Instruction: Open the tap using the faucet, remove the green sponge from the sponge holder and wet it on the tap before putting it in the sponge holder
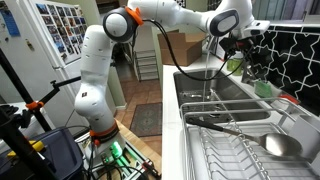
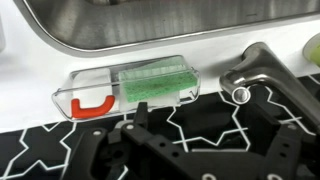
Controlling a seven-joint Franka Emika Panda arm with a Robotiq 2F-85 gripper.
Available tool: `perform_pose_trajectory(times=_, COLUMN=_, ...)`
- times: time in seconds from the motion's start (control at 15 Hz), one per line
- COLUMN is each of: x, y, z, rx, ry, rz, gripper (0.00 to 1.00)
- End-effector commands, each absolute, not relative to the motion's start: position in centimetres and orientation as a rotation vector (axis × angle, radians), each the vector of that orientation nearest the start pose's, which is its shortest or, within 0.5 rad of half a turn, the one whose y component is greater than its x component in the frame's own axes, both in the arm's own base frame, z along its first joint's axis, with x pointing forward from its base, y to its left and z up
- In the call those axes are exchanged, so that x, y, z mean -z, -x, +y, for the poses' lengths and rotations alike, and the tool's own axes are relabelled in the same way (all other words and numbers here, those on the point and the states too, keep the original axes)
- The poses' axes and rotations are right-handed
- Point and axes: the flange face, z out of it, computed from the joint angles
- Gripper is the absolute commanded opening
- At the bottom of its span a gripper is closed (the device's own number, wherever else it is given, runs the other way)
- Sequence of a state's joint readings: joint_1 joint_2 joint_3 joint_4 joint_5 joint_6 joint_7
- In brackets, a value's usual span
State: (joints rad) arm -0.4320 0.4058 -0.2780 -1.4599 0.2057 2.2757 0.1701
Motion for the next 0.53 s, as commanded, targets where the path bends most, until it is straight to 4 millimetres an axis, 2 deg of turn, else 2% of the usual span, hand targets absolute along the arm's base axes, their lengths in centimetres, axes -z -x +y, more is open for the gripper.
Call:
perform_pose_trajectory(times=0.0, x=-51.22, y=-54.16, z=-45.46, rx=0.649, ry=2.645, rz=1.578, gripper=1.0)
perform_pose_trajectory(times=0.07, x=-51.41, y=-53.9, z=-45.73, rx=0.694, ry=2.666, rz=1.562, gripper=1.0)
perform_pose_trajectory(times=0.13, x=-51.46, y=-54.83, z=-45.36, rx=0.691, ry=2.698, rz=1.528, gripper=1.0)
perform_pose_trajectory(times=0.47, x=-51.68, y=-54.35, z=-45.86, rx=0.696, ry=2.693, rz=1.543, gripper=1.0)
